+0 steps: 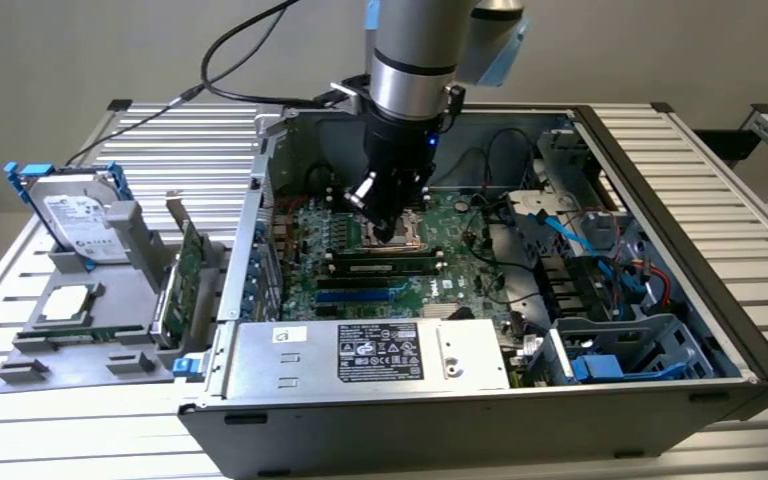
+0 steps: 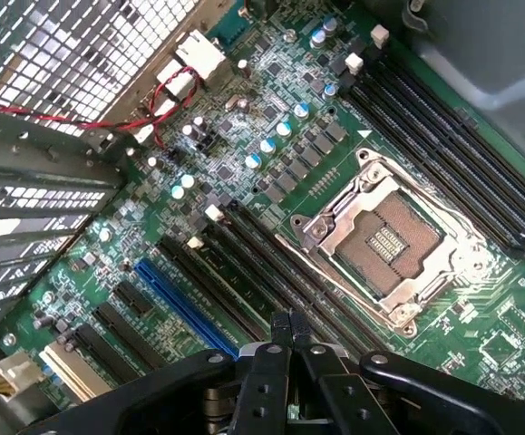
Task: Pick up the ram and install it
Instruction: 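Press down the ram until it locks into place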
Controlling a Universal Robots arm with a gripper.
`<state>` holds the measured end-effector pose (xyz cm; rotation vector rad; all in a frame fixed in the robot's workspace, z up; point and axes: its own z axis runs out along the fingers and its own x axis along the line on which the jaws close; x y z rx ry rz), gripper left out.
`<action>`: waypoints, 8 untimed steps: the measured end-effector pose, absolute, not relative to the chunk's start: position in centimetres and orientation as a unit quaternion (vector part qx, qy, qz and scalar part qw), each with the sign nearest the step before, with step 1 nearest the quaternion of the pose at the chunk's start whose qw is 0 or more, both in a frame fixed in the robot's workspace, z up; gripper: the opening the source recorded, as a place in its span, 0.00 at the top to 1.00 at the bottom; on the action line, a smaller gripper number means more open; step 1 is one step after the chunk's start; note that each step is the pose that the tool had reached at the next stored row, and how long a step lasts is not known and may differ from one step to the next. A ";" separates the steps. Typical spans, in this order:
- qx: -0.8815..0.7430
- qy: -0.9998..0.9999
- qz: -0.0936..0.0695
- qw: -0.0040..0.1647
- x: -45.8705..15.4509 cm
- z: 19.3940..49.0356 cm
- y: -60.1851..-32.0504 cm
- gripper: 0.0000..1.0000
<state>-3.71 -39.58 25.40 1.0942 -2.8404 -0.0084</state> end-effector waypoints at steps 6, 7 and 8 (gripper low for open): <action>0.325 -0.944 -0.004 0.049 -3.7 25.7 -39.6 0.89; 0.319 -0.946 -0.004 0.049 -3.7 25.7 -39.6 0.89; 0.314 -0.948 -0.005 0.049 -3.7 25.7 -39.6 0.89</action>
